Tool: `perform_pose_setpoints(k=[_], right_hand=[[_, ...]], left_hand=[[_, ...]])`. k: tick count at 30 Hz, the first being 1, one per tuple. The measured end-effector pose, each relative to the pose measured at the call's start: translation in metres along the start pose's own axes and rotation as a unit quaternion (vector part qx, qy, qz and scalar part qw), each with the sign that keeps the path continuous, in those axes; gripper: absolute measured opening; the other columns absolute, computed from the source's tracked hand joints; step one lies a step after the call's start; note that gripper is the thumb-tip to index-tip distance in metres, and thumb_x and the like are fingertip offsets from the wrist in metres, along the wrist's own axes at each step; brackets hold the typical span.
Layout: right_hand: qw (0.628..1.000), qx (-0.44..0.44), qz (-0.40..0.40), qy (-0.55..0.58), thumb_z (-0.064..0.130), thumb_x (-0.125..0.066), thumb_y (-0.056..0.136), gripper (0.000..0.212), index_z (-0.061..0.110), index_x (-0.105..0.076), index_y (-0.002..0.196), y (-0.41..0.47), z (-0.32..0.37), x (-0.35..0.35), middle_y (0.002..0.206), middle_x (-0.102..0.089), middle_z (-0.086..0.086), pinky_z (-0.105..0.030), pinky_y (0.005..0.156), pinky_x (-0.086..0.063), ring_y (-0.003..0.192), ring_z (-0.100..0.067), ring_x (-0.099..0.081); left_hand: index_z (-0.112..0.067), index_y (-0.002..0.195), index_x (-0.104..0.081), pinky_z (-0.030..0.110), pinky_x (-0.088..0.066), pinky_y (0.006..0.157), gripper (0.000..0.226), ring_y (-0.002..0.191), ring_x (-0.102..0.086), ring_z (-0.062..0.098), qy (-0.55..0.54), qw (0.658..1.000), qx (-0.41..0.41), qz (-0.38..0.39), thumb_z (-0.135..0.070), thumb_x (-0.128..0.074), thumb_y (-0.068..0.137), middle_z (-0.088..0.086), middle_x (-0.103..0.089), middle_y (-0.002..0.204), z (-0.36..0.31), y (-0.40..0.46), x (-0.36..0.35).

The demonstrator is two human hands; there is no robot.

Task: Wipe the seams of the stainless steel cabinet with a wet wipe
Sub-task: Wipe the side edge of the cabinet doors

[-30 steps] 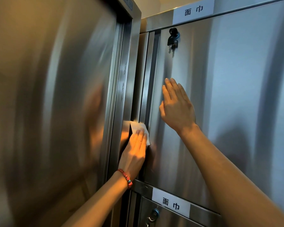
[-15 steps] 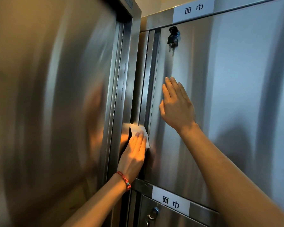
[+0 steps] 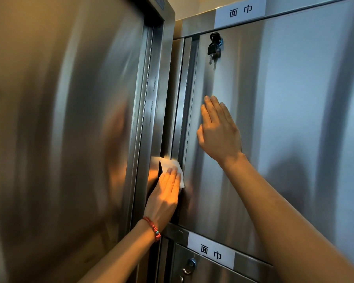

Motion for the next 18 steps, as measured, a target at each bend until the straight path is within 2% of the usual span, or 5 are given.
perform_pose_setpoints(k=[6,12,14,15,18], right_hand=[[1.0,0.003,0.003,-0.012,0.026,-0.039,0.095,0.056,0.001,-0.03,0.144,0.0,0.0,-0.001,0.153,-0.024,-0.016,-0.036,0.117,-0.004,0.143,-0.029,-0.017],[1.0,0.004,0.004,-0.007,0.026,-0.039,0.095,0.055,0.001,-0.03,0.144,0.0,0.0,0.001,0.152,-0.024,-0.016,-0.037,0.117,-0.005,0.143,-0.03,-0.017],[1.0,0.006,0.004,-0.009,0.026,-0.039,0.096,0.055,0.001,-0.03,0.144,0.0,-0.001,0.001,0.153,-0.024,-0.016,-0.036,0.117,-0.003,0.143,-0.03,-0.016],[1.0,0.005,0.003,-0.009,0.026,-0.04,0.096,0.055,0.001,-0.03,0.144,0.0,-0.001,0.001,0.152,-0.024,-0.017,-0.036,0.117,-0.002,0.143,-0.03,-0.017],[1.0,0.004,0.002,-0.008,0.026,-0.04,0.096,0.055,0.001,-0.03,0.144,0.0,-0.001,0.001,0.153,-0.024,-0.016,-0.036,0.116,-0.002,0.143,-0.03,-0.016]], left_hand=[[0.008,0.114,-0.06,0.045,-0.046,0.092,0.039,0.11,-0.059,0.035,0.004,1.0,0.012,-0.008,0.009,-0.053,0.076,0.026,-0.06,0.118,0.004,0.014,-0.002],[0.008,0.115,-0.058,0.045,-0.04,0.096,0.042,0.11,-0.06,0.034,0.011,1.0,0.012,-0.012,0.01,-0.022,0.094,0.026,-0.06,0.118,-0.003,-0.003,-0.003],[0.007,0.113,-0.061,0.043,-0.043,0.095,0.033,0.109,-0.06,0.033,0.013,1.0,0.002,-0.017,0.009,-0.043,0.086,0.024,-0.061,0.117,0.0,0.001,-0.003],[0.006,0.113,-0.062,0.042,-0.045,0.094,0.035,0.109,-0.061,0.033,0.014,1.0,-0.001,-0.015,0.008,-0.05,0.079,0.024,-0.062,0.117,0.001,0.004,-0.002],[0.007,0.114,-0.061,0.042,-0.045,0.094,0.036,0.11,-0.06,0.033,0.014,1.0,0.003,-0.016,0.013,-0.042,0.084,0.024,-0.061,0.118,0.002,0.008,-0.001]])
Point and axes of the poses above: each hand's wrist, its own y-axis towards the middle knuckle, its own x-axis out of the back of the hand, z = x × y, the point moved 2 cm from there along y, towards the middle knuckle
